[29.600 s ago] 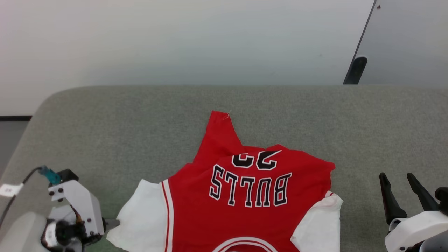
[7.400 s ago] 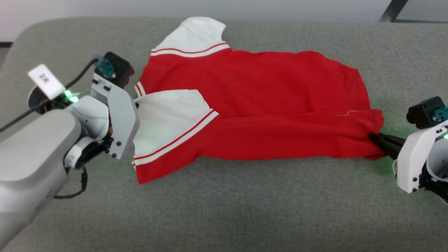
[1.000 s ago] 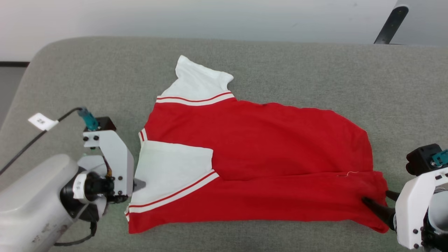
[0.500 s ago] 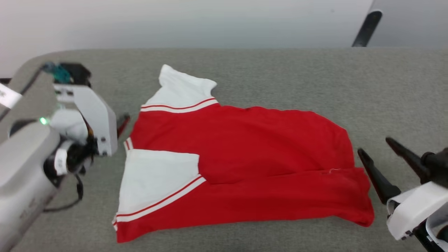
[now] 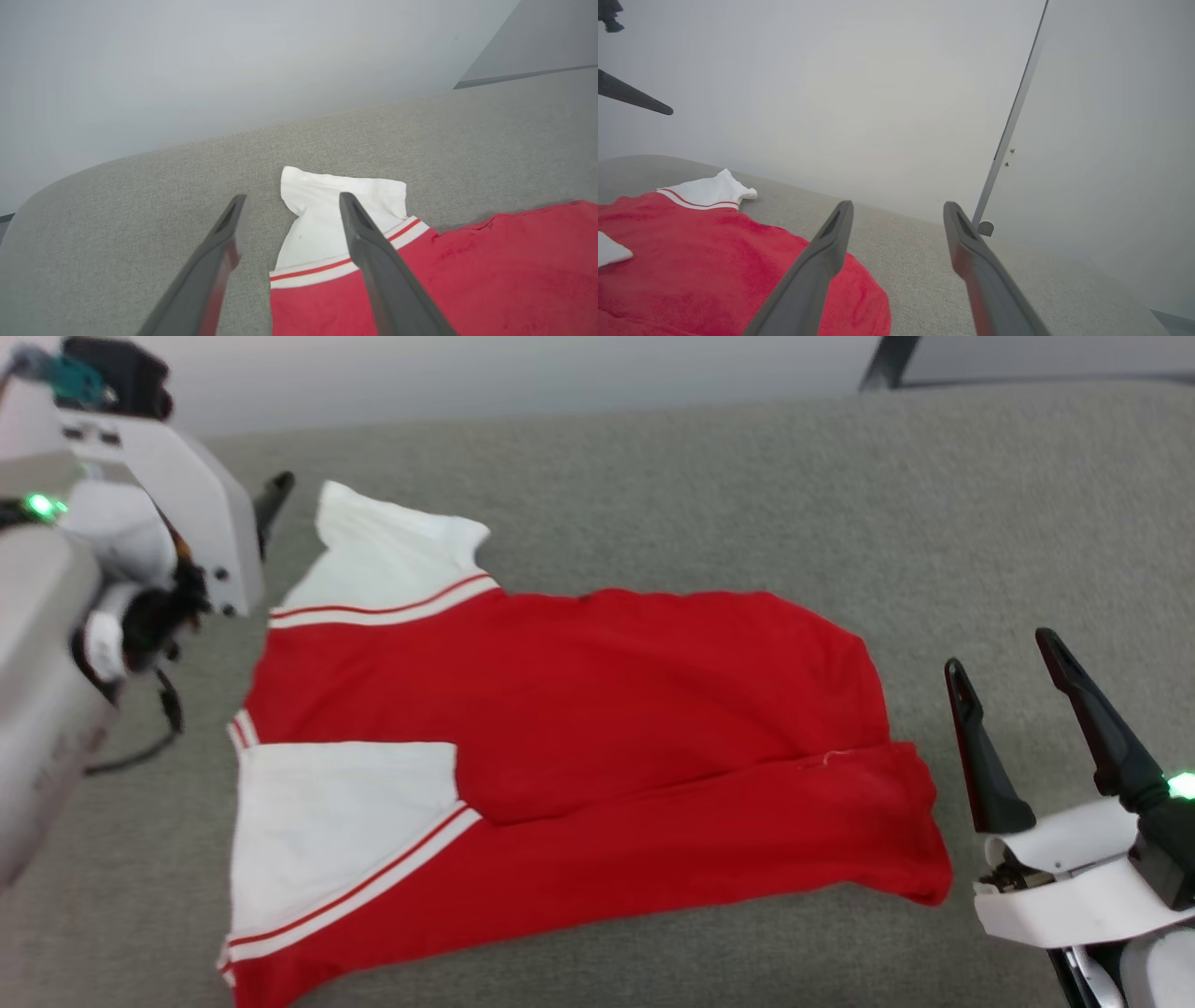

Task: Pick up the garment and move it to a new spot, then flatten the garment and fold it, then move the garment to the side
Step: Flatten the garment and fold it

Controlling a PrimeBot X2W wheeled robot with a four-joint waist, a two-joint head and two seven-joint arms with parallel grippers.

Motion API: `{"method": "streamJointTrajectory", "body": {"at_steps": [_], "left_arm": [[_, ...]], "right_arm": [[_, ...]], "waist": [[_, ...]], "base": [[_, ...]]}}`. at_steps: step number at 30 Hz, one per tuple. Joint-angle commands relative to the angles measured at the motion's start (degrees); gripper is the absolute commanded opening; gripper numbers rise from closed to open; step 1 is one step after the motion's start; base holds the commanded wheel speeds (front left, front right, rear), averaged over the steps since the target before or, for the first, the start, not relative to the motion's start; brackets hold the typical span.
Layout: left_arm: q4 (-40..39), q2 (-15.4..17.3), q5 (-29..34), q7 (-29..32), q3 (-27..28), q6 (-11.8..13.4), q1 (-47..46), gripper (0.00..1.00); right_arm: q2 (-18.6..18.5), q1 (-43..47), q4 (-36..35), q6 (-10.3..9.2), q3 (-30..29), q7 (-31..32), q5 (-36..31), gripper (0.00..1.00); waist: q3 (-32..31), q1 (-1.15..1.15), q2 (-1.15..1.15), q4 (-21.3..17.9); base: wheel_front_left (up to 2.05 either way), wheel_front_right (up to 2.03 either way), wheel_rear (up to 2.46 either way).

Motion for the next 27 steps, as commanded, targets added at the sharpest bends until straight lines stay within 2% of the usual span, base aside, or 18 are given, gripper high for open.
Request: {"method": "streamJointTrajectory", "body": {"at_steps": [1,8,15,22,27], "left_arm": [[1.03,-0.07,-0.08,1.02,-0.2,-1.01,-1.44,1.0],[8.32,0.37,0.31,9.01,-2.06,-6.97,-8.03,1.0],[12.97,0.88,0.86,16.83,-4.21,-10.43,-12.23,1.0],[16.44,0.58,1.18,22.45,-5.54,-11.7,-15.78,1.0],[19.17,-0.36,0.54,25.6,-5.66,-11.27,-17.55,1.0]], "right_arm": [[0.41,-0.81,0.19,-0.05,0.17,-0.47,-0.41,1.0],[2.24,-2.48,0.99,-0.05,0.85,-1.17,1.14,1.0],[2.45,-3.29,0.42,-0.05,1.49,-1.42,2.53,1.0],[2.33,-3.71,-0.57,-0.05,1.95,0.02,4.93,1.0],[2.05,-4.29,-1.52,-0.05,1.69,0.85,6.12,1.0]], "waist": [[3.03,0.0,0.0,-2.71],[7.99,0.0,0.0,-6.33],[10.93,0.0,0.0,-8.08],[12.47,0.0,0.0,-8.27],[13.38,0.0,0.0,-8.4]], "base": [[0.0,0.0,0.0],[0.0,0.0,0.0],[0.0,0.0,0.0],[0.0,0.0,0.0],[0.0,0.0,0.0]]}}
